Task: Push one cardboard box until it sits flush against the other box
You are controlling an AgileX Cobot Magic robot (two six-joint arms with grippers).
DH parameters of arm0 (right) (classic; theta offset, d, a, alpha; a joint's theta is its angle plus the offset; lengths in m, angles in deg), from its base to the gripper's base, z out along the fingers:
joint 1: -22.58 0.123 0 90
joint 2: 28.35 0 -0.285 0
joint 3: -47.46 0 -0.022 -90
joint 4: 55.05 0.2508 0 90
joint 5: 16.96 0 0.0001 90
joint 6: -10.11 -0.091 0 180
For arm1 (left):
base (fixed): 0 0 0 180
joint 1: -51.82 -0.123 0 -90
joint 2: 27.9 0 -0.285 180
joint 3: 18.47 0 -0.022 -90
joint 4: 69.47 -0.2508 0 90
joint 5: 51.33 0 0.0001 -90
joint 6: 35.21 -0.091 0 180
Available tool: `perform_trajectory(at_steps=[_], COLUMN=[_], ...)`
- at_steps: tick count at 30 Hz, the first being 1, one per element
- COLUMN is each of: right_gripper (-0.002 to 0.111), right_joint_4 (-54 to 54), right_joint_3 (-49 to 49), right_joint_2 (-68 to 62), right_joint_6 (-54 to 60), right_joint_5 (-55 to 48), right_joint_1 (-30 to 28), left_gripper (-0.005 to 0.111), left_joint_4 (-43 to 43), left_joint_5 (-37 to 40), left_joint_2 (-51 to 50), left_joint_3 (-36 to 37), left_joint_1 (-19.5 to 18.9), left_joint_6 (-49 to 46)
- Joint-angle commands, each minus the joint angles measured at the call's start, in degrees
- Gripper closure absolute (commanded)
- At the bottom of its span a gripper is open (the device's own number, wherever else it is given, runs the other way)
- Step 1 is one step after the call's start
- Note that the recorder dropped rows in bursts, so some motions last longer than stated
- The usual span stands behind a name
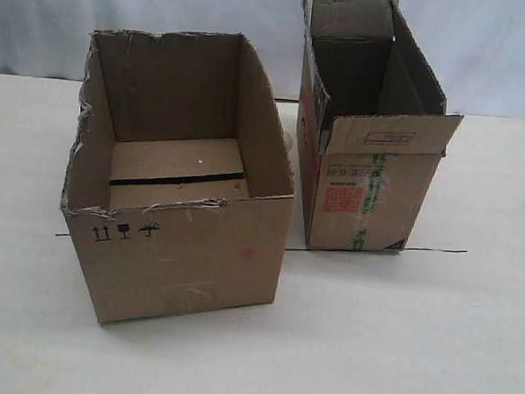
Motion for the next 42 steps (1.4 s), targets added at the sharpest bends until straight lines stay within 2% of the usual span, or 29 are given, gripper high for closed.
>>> perform_trajectory(at_steps=[1, 2, 4, 10, 13, 15, 17, 19, 21, 24, 26, 30, 31, 36, 42], right_gripper=[0.103, 0.103, 0.103, 0.103, 0.103, 0.103, 0.103, 0.103, 0.103, 0.103, 0.103, 0.103, 0.103, 0.103, 0.103], right_joint_4=[0.25, 0.25, 0.25, 0.25, 0.25, 0.25, 0.25, 0.25, 0.25, 0.25, 0.25, 0.25, 0.25, 0.25, 0.25], right_joint_3=[-0.24, -0.24, -0.24, -0.24, -0.24, -0.24, -0.24, -0.24, -0.24, -0.24, -0.24, -0.24, -0.24, -0.24, -0.24], right_joint_2=[0.11, 0.11, 0.11, 0.11, 0.11, 0.11, 0.11, 0.11, 0.11, 0.11, 0.11, 0.11, 0.11, 0.11, 0.11], right_joint_6=[0.15, 0.15, 0.15, 0.15, 0.15, 0.15, 0.15, 0.15, 0.15, 0.15, 0.15, 0.15, 0.15, 0.15, 0.15], right_joint_5=[0.14, 0.14, 0.14, 0.14, 0.14, 0.14, 0.14, 0.14, 0.14, 0.14, 0.14, 0.14, 0.14, 0.14, 0.14], right_joint_1=[0.0, 0.0, 0.0, 0.0, 0.0, 0.0, 0.0, 0.0, 0.0, 0.0, 0.0, 0.0, 0.0, 0.0, 0.0], left_gripper=[0.107, 0.107, 0.107, 0.107, 0.107, 0.107, 0.107, 0.107, 0.107, 0.107, 0.107, 0.107, 0.107, 0.107, 0.107], left_joint_4=[15.72, 21.03, 23.8, 23.02, 24.22, 23.8, 19.76, 11.69, 2.33, -5.97, -4.13, 9.62, 11.17, 11.91, 12.82], left_joint_5=[-4.48, -4.48, -4.73, -10.92, -13.67, -12.6, -5.57, 6.29, 18.77, 33.44, 39.03, 45.66, 47.05, 55.76, 60.21], left_joint_2=[0.14, 0.14, 0.14, 0.14, 0.14, 0.14, 0.14, -1.36, -5.51, -13.75, -20.15, -32.11, -34.4, -44.48, -47.72], left_joint_3=[0.2, 0.2, 0.2, 0.2, 0.2, -0.45, -4.14, -9.21, -15.64, -24.07, -27.25, -31.35, -32.35, -37.95, -42.52], left_joint_1=[0.39, 0.39, 0.39, 0.39, 0.39, 0.39, 0.39, 0.39, 0.39, 0.39, 0.39, 0.39, 0.39, 0.49, 1.68], left_joint_6=[16.34, 20.8, 22.94, 23.07, 27.55, 27.72, 26.74, 25.69, 25.69, 25.17, 17.62, -3.73, -6.21, -14.6, -19.32])
